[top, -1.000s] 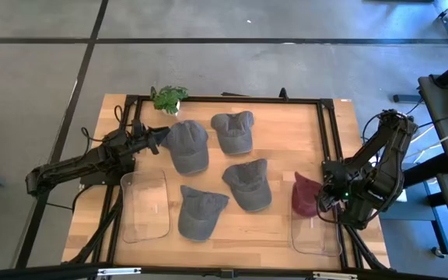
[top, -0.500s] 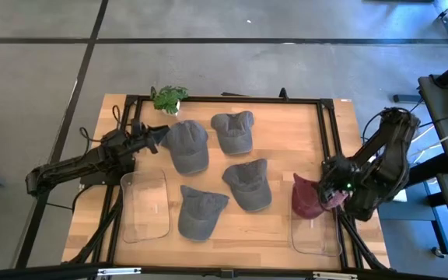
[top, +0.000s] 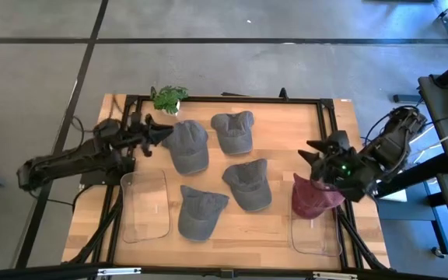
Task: Pick & Place hat
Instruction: Put the dark blue cap into the left transparent bin
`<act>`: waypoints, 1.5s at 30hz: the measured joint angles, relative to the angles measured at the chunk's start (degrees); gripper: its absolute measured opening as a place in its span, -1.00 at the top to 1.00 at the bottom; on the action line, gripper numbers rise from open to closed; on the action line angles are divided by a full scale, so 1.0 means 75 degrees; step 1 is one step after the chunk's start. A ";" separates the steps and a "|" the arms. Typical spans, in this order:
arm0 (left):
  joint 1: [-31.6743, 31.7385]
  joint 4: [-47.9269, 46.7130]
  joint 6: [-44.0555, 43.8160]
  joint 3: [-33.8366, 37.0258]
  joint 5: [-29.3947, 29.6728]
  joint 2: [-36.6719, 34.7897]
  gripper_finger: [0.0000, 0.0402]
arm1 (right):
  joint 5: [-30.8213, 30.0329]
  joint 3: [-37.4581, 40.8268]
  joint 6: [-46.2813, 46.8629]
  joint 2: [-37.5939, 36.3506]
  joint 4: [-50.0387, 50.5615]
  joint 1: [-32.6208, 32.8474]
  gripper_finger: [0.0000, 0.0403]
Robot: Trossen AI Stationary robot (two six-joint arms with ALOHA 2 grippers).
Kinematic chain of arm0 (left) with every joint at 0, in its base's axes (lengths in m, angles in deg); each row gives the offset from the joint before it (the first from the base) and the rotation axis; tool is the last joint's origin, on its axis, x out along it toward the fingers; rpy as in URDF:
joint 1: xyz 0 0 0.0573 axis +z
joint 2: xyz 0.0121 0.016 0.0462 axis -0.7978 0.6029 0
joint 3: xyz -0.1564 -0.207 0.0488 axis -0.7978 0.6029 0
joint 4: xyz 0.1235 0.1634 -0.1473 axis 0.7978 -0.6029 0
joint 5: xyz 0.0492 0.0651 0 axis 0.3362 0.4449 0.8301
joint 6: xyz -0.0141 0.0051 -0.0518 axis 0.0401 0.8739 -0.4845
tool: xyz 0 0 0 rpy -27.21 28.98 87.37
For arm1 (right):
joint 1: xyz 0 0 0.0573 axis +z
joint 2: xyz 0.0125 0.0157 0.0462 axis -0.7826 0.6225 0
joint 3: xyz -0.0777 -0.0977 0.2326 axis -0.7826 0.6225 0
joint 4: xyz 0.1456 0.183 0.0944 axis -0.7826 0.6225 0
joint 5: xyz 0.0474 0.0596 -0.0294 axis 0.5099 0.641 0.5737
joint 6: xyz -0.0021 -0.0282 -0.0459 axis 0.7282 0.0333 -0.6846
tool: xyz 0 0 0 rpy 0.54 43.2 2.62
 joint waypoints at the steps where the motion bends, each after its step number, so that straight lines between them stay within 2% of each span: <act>1: 0.0001 -0.0593 0.0113 -0.0457 -0.0055 0.0478 0.57 | 0.0015 0.0000 -0.0172 -0.0002 -0.0098 -0.0149 -0.23; 5: 0.0087 -0.3469 0.0764 -0.2185 0.0032 0.2348 0.57 | 0.0199 0.0000 -0.0912 0.0000 -0.0495 -0.0647 -0.23; 7: 0.0154 -0.4364 0.1058 -0.2756 0.0475 0.3152 0.57 | 0.0337 0.0000 -0.1270 -0.0003 -0.0653 -0.0840 -0.23; 12: 0.0603 -0.4848 0.1596 -0.3528 0.1966 0.4659 0.57 | 0.0432 0.0000 -0.1638 0.0000 -0.0805 -0.1251 -0.23; 17: 0.1291 -0.4834 0.1689 -0.3742 0.1959 0.5572 0.57 | 0.0435 0.0000 -0.1657 0.0000 -0.0807 -0.1598 -0.23; 24: 0.1855 -0.4960 0.1285 -0.3773 0.1350 0.6079 0.50 | 0.0991 0.0000 -0.2016 0.0000 -0.0868 -0.2163 -0.23; 29: 0.1966 -0.5589 0.1297 -0.3776 0.1396 0.6295 0.28 | 0.1334 0.0000 -0.2056 0.0000 -0.0868 -0.2560 -0.23; 36: 0.1955 -0.5654 0.1475 -0.3779 0.1527 0.6383 -0.10 | 0.1821 0.0003 -0.2786 0.0000 -0.1173 -0.2992 -0.23; 39: 0.1950 -0.5758 0.1789 -0.3779 0.1560 0.6383 -0.14 | 0.2051 0.0003 -0.3198 0.0000 -0.1439 -0.3123 -0.23; 42: 0.1958 -0.6074 0.1484 -0.3779 0.1904 0.6420 -0.15 | 0.2226 0.0003 -0.3451 0.0003 -0.1674 -0.3224 -0.23; 45: 0.2064 -0.6323 0.1291 -0.3773 0.1565 0.6527 -0.14 | 0.2285 0.0003 -0.3473 0.0003 -0.1672 -0.3263 -0.23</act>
